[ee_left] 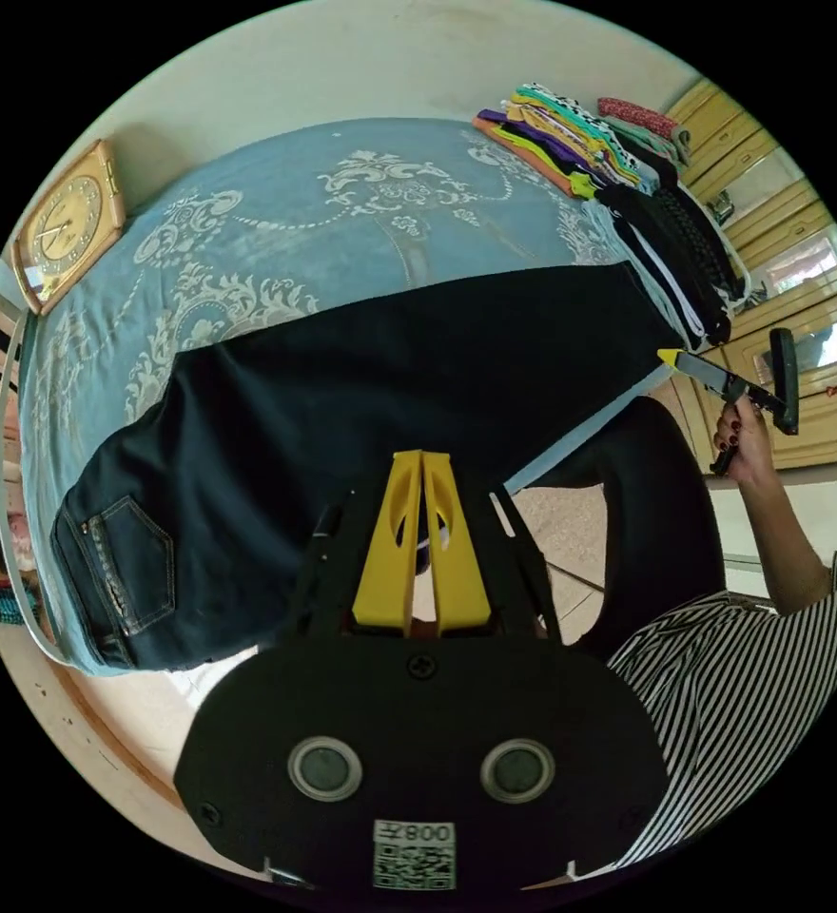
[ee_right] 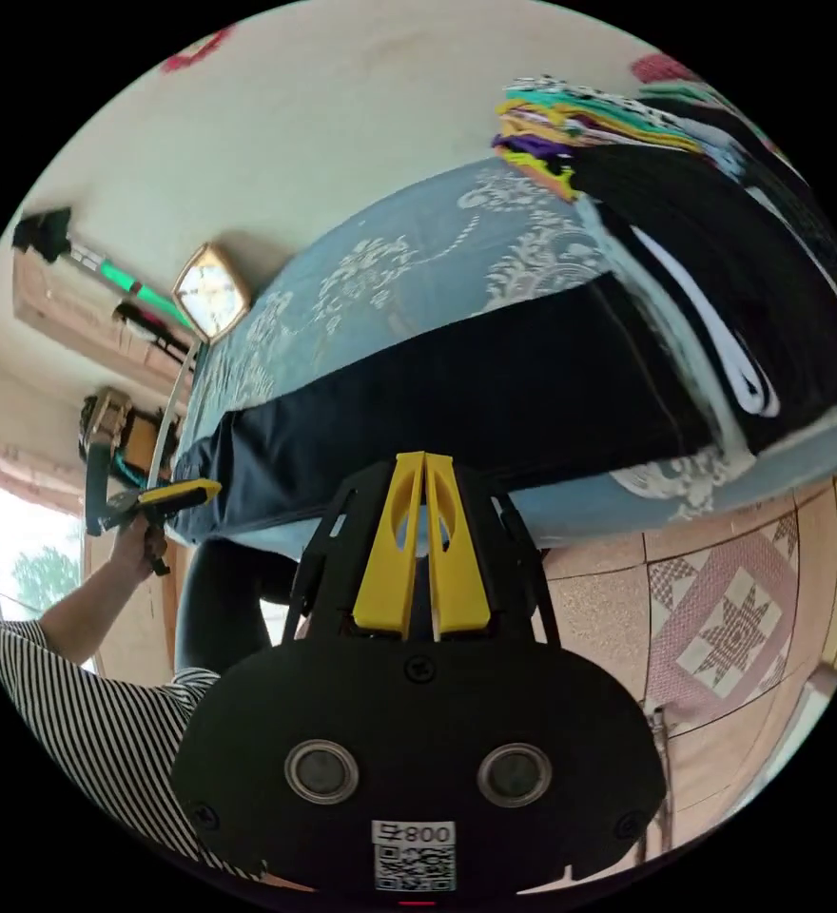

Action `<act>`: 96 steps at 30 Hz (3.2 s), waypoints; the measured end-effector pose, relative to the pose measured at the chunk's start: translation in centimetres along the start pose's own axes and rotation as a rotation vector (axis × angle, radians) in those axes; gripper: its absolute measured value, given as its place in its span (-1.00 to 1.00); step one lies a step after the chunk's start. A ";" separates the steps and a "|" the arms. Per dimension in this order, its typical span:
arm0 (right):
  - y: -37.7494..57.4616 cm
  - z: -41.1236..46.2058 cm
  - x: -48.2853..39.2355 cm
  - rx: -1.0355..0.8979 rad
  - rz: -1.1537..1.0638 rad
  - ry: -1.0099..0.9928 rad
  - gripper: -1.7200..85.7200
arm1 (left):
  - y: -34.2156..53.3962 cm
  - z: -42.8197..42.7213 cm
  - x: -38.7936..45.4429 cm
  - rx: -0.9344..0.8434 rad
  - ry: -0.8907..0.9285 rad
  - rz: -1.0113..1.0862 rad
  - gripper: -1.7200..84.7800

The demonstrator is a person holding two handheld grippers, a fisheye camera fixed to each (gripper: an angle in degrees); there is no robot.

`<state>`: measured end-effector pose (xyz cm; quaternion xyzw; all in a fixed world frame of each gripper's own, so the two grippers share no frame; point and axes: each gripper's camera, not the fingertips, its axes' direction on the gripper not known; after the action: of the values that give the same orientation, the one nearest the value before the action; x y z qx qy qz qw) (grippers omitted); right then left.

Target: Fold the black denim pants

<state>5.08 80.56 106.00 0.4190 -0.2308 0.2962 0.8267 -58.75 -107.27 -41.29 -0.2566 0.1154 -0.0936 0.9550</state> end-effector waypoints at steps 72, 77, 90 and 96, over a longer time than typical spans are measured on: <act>17.2 -9.2 45.6 0.303 0.300 -0.198 -0.81 | -56.1 -43.1 26.5 0.009 0.437 0.729 -0.94; 17.8 -6.9 48.4 0.279 0.333 -0.307 -0.76 | -54.5 -43.4 25.8 0.004 0.450 0.783 -0.94; 18.3 -4.7 51.9 0.411 0.164 -0.649 -0.63 | -49.4 -44.9 22.6 0.008 0.455 0.878 -0.94; 17.8 -4.0 52.0 0.467 0.116 -0.794 -0.57 | -47.6 -44.1 21.3 0.010 0.445 0.883 -0.94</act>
<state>30.80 107.77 146.48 0.6612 -0.4798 0.2027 0.5399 -55.93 -173.48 -57.76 -0.1523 0.4139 0.2668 0.8570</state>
